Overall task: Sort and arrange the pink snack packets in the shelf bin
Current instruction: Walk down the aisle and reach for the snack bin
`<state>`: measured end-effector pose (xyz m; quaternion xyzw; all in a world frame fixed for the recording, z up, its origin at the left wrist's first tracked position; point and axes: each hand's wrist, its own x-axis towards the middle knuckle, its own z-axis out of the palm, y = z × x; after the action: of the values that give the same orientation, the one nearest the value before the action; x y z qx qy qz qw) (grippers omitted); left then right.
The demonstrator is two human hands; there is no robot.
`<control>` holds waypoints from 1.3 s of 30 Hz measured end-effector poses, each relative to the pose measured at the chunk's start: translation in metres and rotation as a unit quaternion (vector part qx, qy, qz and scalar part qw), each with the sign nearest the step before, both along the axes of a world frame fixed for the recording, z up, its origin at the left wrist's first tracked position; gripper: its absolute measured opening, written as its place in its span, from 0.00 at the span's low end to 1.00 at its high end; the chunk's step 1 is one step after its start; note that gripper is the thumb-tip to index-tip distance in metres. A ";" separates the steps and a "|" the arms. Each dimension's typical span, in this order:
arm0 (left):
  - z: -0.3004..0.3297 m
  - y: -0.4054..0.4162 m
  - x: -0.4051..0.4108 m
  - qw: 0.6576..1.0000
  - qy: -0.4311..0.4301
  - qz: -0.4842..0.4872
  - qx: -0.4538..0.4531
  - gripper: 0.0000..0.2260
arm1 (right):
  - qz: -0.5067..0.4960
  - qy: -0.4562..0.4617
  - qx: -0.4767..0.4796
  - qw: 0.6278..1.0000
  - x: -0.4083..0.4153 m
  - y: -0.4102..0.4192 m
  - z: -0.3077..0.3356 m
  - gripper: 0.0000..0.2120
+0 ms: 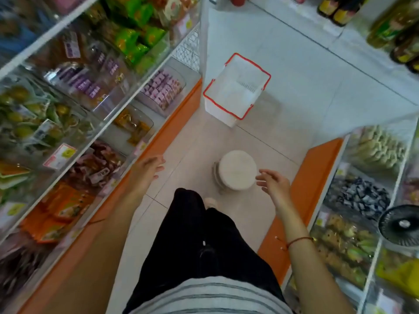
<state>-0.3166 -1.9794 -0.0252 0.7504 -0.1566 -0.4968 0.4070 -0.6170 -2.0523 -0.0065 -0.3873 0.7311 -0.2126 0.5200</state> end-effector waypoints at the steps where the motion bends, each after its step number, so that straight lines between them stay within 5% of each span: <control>1: 0.000 -0.006 0.005 1.000 0.000 0.017 0.004 0.11 | 0.022 0.000 0.003 1.000 0.010 -0.018 0.001 0.08; 10: -0.012 -0.067 0.080 0.990 -0.021 0.135 0.016 0.08 | 0.287 -0.010 -0.009 0.958 0.140 -0.175 -0.007 0.06; 13: -0.009 -0.091 0.089 0.995 -0.045 0.086 0.029 0.07 | 0.342 -0.026 -0.032 0.939 0.160 -0.212 -0.005 0.08; 16: -0.010 -0.125 0.099 0.994 -0.099 -0.007 0.034 0.05 | 0.389 0.061 -0.051 0.918 0.175 -0.250 -0.013 0.08; 25: -0.130 -0.234 0.102 0.991 -0.018 0.129 0.020 0.02 | 0.606 0.192 -0.075 0.768 0.280 -0.359 -0.140 0.12; 29: -0.223 -0.288 0.095 0.970 -0.014 0.226 0.090 0.26 | 0.637 0.222 -0.120 0.728 0.314 -0.410 -0.226 0.23; 33: -0.318 -0.314 0.093 0.950 -0.177 0.246 0.083 0.31 | 0.671 0.198 -0.193 0.688 0.337 -0.452 -0.319 0.33; 39: -0.389 -0.316 0.100 0.864 -0.365 0.331 -0.103 0.21 | 0.622 0.078 -0.469 0.622 0.333 -0.473 -0.394 0.17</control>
<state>-0.2169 -2.2953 -0.4144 0.8396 -0.0866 -0.0038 0.5362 -0.2837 -2.5253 -0.4006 -0.9561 0.1550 -0.1215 0.2169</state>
